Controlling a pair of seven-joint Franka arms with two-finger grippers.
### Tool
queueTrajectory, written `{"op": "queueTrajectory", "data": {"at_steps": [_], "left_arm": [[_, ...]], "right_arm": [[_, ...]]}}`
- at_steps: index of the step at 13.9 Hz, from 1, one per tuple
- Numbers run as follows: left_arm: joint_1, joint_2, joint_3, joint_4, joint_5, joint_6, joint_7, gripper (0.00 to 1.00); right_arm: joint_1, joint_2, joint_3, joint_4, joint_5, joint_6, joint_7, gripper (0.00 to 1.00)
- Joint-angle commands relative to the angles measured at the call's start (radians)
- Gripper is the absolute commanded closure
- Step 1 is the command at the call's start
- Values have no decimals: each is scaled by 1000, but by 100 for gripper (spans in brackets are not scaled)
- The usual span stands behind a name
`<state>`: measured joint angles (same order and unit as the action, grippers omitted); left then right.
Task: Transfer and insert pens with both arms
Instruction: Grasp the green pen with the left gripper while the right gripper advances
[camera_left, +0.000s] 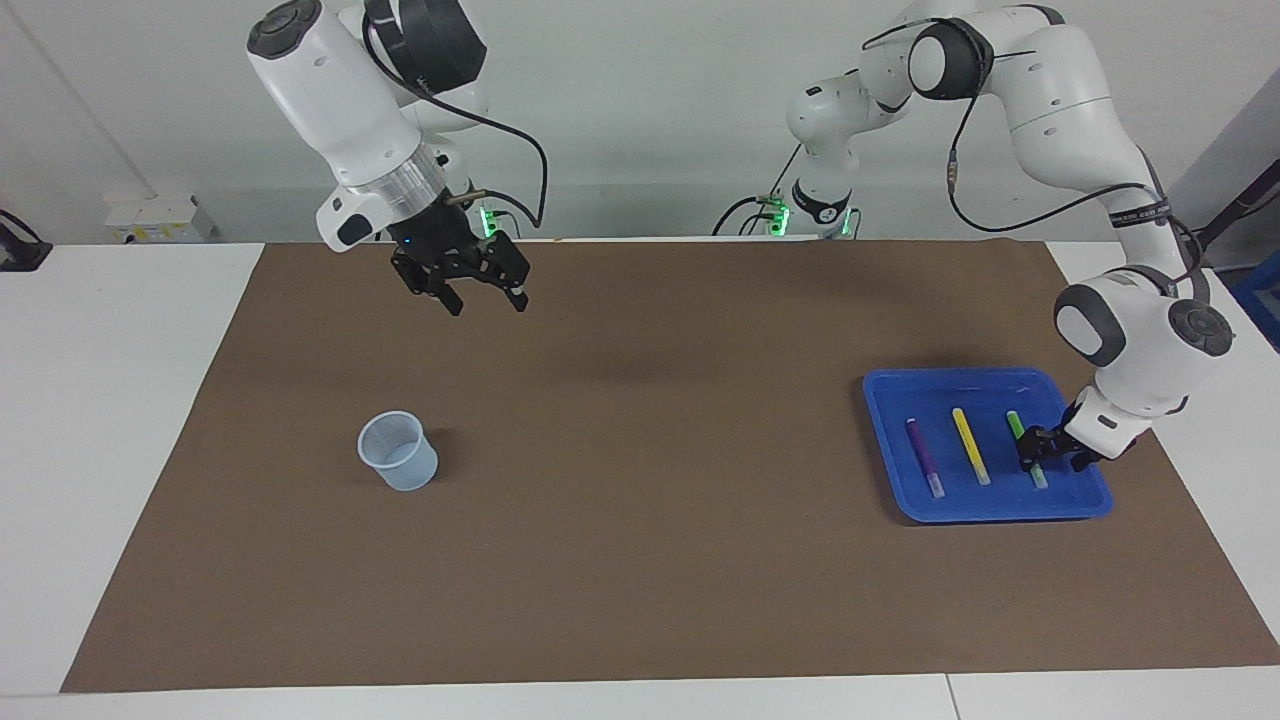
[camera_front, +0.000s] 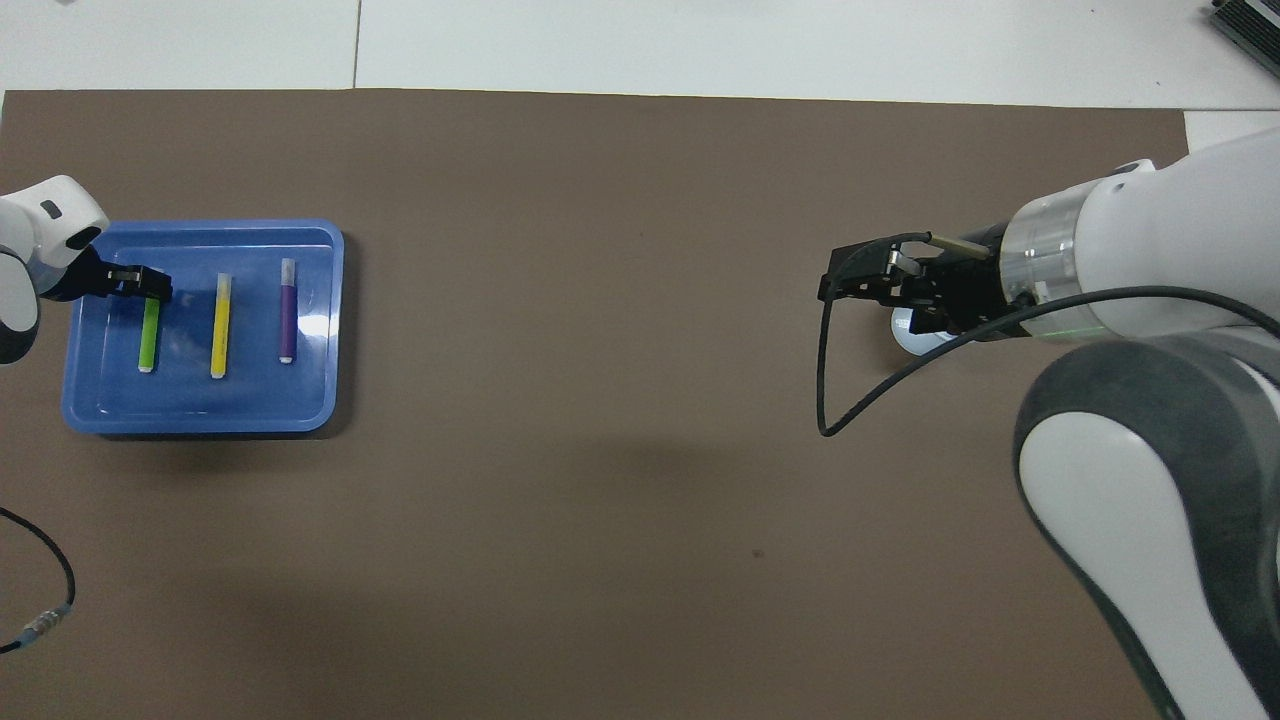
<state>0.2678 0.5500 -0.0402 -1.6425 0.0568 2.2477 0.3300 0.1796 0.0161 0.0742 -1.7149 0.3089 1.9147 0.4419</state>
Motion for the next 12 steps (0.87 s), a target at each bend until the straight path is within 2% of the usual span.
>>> {"op": "queueTrajectory", "data": {"at_steps": [1,3,7,8,9,10,12], "left_arm": [[-1,4,0,16,-14,-25,18,14],[4,2,-1,33,-35,-84,18,14],[10,-2,0,17,-100,-91,18,19],[8,-2,0,13,-100,-95,18,29],[7,-2,0,10,-100,-99,18,76],[5,-5,0,10,-100,-103,17,100],[10,-5,0,10,-101,-105,17,100]], "right_arm": [[46,-34,-2,-75,24,99,59,0],[79,-22,-2,-78,24,145,67,0],[107,10,-2,-94,39,257,86,0],[109,18,-2,-94,80,282,87,0],[110,27,-2,-94,116,311,89,0],[127,44,-2,-94,128,338,92,0],[164,76,-2,-92,128,424,131,0]]}}
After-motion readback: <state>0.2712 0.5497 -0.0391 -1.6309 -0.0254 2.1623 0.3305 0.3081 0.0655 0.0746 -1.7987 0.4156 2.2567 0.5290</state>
